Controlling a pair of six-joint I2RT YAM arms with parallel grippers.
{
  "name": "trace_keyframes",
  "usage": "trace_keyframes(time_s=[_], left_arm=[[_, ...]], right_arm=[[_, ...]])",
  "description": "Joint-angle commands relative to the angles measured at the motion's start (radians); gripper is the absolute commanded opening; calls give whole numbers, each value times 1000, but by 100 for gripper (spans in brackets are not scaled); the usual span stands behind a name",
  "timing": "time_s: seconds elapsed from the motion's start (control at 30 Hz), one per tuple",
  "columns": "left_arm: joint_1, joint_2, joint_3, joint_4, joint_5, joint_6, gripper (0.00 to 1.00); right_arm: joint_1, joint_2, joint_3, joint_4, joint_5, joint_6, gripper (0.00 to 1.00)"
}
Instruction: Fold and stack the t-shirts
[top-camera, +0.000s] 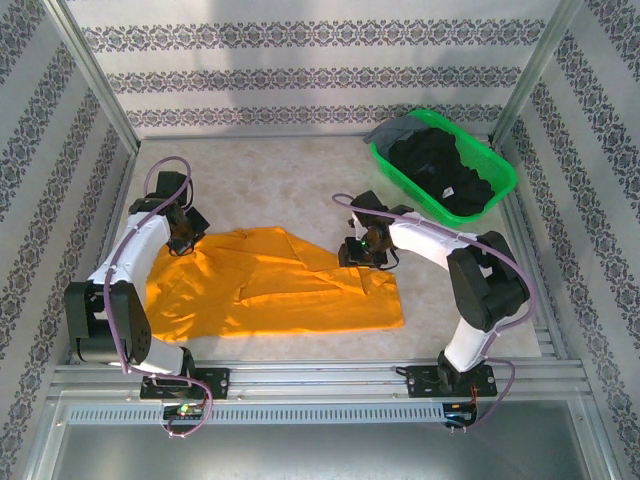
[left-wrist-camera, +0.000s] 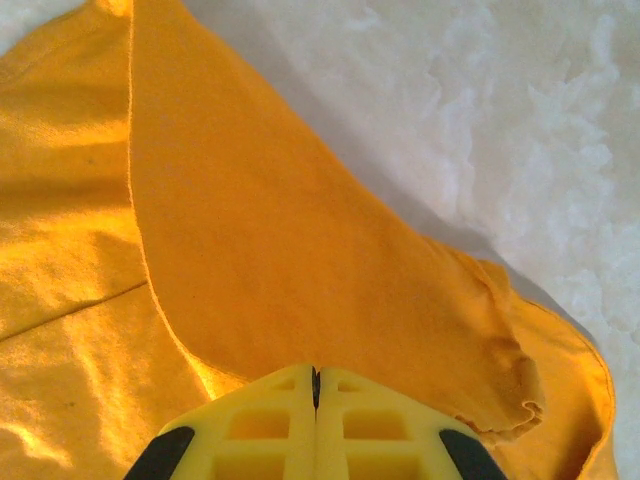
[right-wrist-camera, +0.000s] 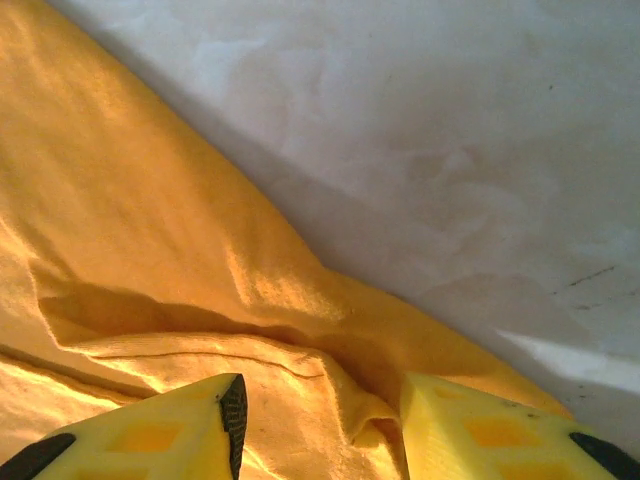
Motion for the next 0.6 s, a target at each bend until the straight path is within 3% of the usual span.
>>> trace_keyframes(time_s=[0.0, 0.57], left_arm=[[10, -21, -14, -29, 3, 4, 0], [10, 9, 2, -19, 11, 6, 0]], right_arm=[[-1, 23, 5, -18, -13, -28, 45], [0, 37, 8, -31, 9, -58, 28]])
